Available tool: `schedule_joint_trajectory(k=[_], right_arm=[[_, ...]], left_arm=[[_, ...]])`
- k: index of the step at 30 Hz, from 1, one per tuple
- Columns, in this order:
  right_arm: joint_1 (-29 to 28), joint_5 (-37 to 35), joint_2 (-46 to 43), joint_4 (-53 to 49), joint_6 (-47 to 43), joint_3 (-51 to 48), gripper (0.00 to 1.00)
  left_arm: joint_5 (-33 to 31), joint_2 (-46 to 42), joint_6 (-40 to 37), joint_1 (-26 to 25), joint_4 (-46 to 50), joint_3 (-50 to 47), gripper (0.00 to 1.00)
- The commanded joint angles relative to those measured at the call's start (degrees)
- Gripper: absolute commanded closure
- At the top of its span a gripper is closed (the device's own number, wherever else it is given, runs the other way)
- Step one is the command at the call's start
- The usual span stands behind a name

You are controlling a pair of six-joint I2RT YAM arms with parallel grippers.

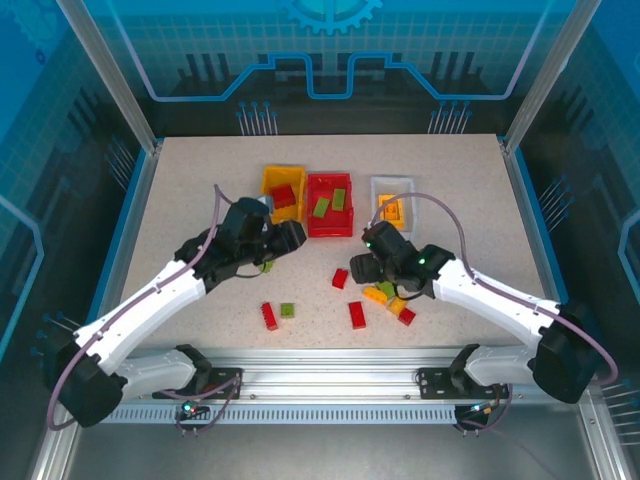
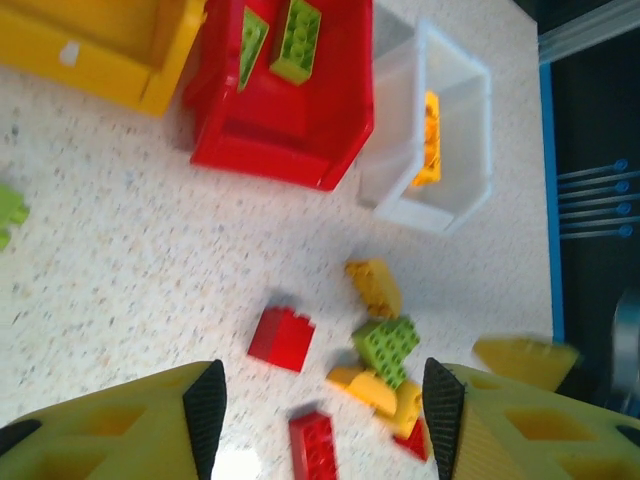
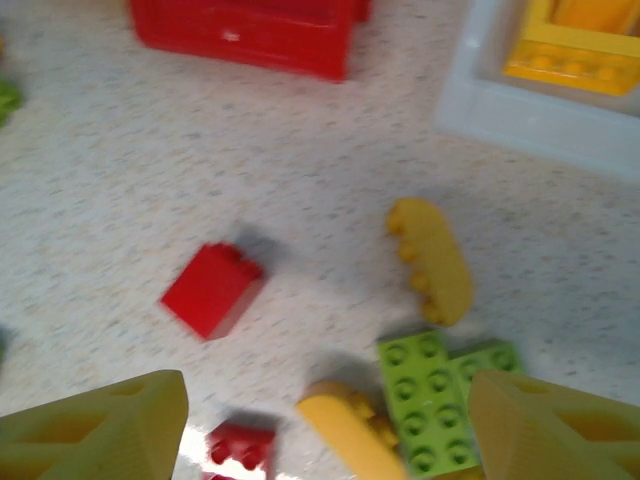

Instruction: Sort the legos into containers by color

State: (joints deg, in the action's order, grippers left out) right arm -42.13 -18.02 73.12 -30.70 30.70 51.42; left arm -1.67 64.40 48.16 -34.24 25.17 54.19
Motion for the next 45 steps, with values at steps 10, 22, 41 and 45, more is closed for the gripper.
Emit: schedule_joint_trajectory(k=[10,22,41,45], right_arm=[[10.71,6.07,21.62,-0.18,-14.02,8.33,0.31],[11.66,6.20,28.51,-0.14,-14.72,12.44,0.66],[24.95,2.76,31.07,-7.57,-10.43,36.57,0.76],[27.07,7.47,39.73,-9.89,-9.11,46.10,0.76]], left_arm=[[4.43,-3.29,-1.47,-6.06,-7.48,-4.97,0.36],[6.67,-0.26,-2.71,-10.16,-9.13,-1.19,0.35],[2.70,12.83,-8.07,-15.19,-9.62,12.54,0.35],[2.65,15.41,-8.40,-15.52,-9.61,14.43,0.36]])
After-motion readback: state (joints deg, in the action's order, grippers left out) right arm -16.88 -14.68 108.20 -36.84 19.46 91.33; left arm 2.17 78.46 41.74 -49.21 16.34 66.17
